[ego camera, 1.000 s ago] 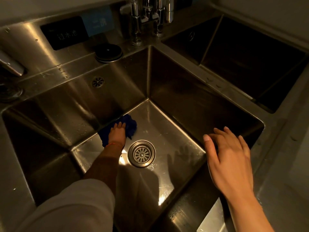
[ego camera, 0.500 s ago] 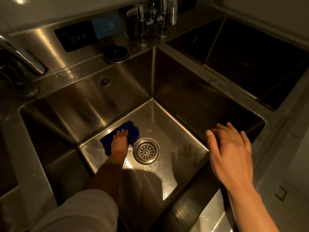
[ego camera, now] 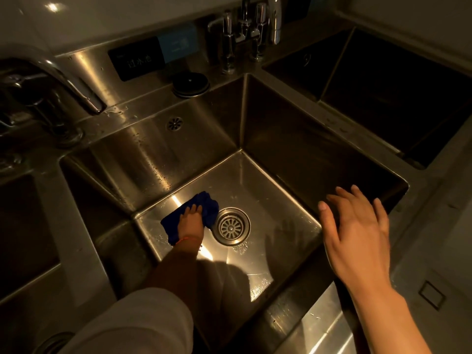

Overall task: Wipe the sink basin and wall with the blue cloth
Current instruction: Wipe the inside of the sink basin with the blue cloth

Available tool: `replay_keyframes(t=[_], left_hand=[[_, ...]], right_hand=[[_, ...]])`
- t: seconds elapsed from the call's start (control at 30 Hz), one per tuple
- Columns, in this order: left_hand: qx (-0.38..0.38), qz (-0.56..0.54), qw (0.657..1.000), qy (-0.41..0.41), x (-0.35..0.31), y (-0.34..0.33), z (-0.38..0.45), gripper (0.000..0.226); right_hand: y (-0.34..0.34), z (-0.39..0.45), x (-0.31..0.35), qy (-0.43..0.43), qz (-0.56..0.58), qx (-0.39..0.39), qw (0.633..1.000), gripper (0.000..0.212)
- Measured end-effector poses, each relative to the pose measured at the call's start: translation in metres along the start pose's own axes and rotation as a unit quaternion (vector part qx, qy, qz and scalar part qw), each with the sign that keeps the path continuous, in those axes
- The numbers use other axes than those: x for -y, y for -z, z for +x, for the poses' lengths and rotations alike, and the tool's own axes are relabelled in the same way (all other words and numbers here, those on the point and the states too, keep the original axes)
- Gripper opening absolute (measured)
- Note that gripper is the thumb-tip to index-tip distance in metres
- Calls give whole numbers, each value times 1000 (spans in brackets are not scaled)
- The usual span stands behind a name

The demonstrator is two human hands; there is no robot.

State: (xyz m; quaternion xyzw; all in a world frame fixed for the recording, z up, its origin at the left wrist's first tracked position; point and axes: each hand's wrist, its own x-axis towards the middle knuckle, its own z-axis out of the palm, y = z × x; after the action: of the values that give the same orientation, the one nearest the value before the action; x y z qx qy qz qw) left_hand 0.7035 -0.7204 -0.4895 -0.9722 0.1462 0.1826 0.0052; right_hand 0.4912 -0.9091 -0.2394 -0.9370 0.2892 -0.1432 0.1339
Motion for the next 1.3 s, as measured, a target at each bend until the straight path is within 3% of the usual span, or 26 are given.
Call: replay_keyframes(t=[0.17,0.37,0.7,1.3], left_hand=[[15,2,1000,10,-3,1,-13,62],[36,-2,999,23,-9,4,-29,68],[75,-12,997,27,-10,7,-52,71],[71,-27,994,80,-5,-4,-55,66]], right_hand=[[-1,-15,11,4,0,13,1000,52],[-2,-32,25,14,-3,33,999,64],[-8,-46,39,26,8,59,998,43],[-13,-42,40,46,-19,113,992,60]])
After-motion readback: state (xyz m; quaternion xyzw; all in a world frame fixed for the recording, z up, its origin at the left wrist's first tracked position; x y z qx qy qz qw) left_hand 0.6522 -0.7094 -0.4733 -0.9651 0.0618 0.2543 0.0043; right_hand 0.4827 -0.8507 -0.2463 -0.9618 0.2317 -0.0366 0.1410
